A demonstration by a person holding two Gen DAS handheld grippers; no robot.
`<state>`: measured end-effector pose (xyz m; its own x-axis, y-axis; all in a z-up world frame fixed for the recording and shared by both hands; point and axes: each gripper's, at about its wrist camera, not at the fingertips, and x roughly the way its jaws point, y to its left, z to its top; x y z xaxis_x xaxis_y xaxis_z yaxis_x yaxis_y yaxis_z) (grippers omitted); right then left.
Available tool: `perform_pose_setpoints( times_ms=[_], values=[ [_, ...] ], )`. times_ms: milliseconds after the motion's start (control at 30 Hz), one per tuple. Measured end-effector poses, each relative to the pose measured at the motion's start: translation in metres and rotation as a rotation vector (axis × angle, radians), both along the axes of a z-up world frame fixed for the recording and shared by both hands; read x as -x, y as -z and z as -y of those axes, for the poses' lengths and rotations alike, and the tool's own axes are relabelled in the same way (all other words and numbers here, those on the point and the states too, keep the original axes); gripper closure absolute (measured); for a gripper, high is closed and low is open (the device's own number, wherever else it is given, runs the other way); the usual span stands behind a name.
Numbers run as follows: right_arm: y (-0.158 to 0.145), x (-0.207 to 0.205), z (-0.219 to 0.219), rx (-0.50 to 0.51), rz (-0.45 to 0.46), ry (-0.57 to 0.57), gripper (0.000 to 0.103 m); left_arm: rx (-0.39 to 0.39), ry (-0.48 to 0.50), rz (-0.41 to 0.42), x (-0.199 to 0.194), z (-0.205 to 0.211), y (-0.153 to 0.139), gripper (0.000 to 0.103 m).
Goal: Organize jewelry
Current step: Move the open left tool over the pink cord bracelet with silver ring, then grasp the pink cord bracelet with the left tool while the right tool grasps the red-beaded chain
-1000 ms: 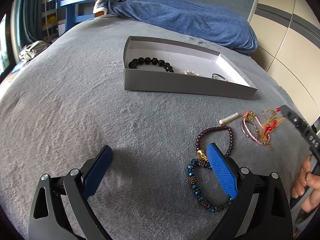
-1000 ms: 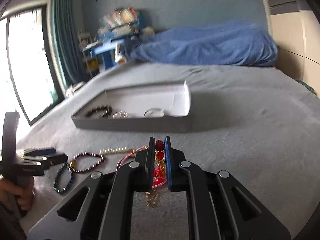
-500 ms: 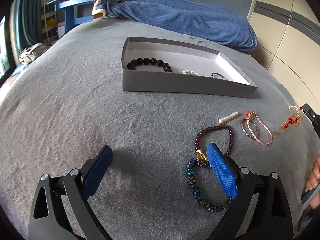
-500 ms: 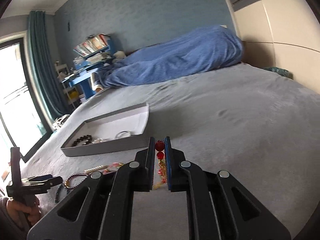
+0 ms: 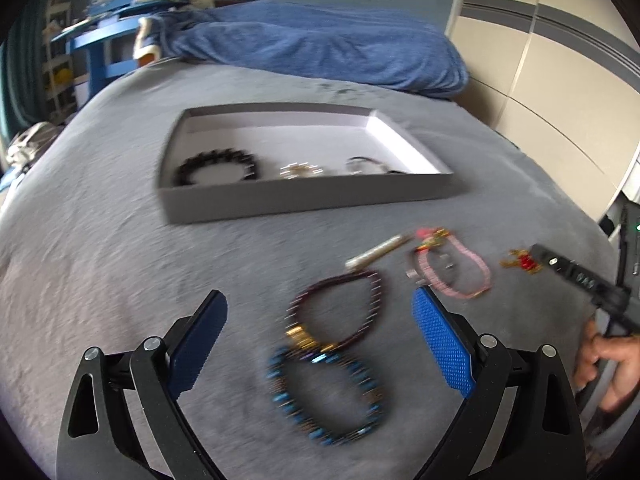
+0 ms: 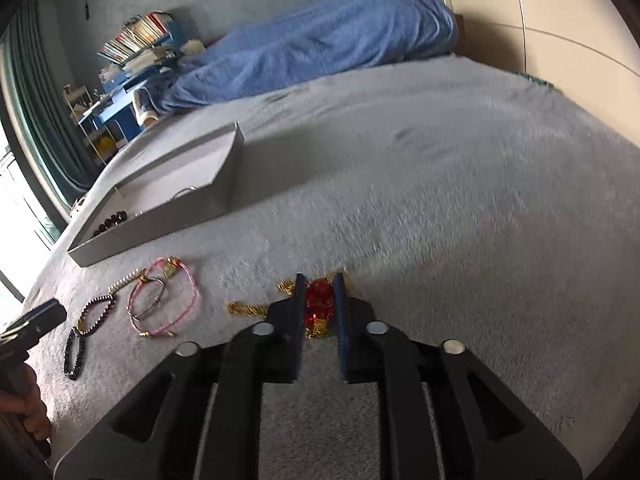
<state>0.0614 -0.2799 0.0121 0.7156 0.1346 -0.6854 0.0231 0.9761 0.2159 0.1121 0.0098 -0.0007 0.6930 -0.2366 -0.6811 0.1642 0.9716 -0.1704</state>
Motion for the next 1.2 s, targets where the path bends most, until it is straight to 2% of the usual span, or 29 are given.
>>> perform_pose_setpoints(
  times_ms=[67, 100, 267, 333, 433, 467, 500, 633, 733, 833, 867, 900, 1200],
  values=[
    [0.001, 0.001, 0.001, -0.004, -0.002, -0.002, 0.061, -0.005, 0.037, 0.008, -0.007, 0.017, -0.004, 0.009],
    [0.002, 0.001, 0.002, -0.005, -0.004, -0.001, 0.059, -0.012, 0.057, 0.01, -0.011, 0.026, -0.006, 0.009],
    [0.007, -0.003, 0.006, -0.026, -0.036, 0.005, 0.059, -0.077, 0.168, 0.031, -0.03, 0.072, -0.014, 0.011],
    [0.008, -0.004, 0.007, -0.027, -0.041, 0.004, 0.059, -0.107, 0.197, 0.022, -0.041, 0.087, -0.012, 0.015],
    [0.009, -0.004, 0.007, -0.028, -0.041, 0.004, 0.06, -0.133, 0.217, -0.025, -0.059, 0.1, -0.004, 0.029],
    [0.009, -0.004, 0.008, -0.031, -0.042, 0.004, 0.065, -0.138, 0.221, -0.041, -0.064, 0.103, -0.001, 0.036],
    [0.01, -0.005, 0.008, -0.034, -0.043, 0.005, 0.069, -0.142, 0.23, -0.06, -0.069, 0.106, 0.003, 0.039],
    [0.011, -0.005, 0.009, -0.037, -0.042, 0.004, 0.071, -0.157, 0.254, -0.08, -0.074, 0.112, 0.01, 0.048],
    [0.011, -0.005, 0.008, -0.037, -0.045, -0.001, 0.078, -0.163, 0.266, -0.091, -0.075, 0.114, 0.014, 0.058],
    [0.01, -0.005, 0.008, -0.046, -0.042, -0.011, 0.083, -0.175, 0.249, -0.104, -0.078, 0.112, 0.017, 0.082],
    [0.009, -0.004, 0.007, -0.049, -0.04, -0.014, 0.085, -0.173, 0.244, -0.104, -0.078, 0.111, 0.017, 0.094],
    [0.009, -0.004, 0.007, -0.053, -0.038, -0.017, 0.088, -0.169, 0.239, -0.1, -0.077, 0.11, 0.016, 0.098],
    [-0.003, 0.007, -0.003, -0.041, 0.034, -0.064, 0.088, -0.081, 0.234, -0.018, -0.052, 0.092, -0.013, 0.098]
  ],
)
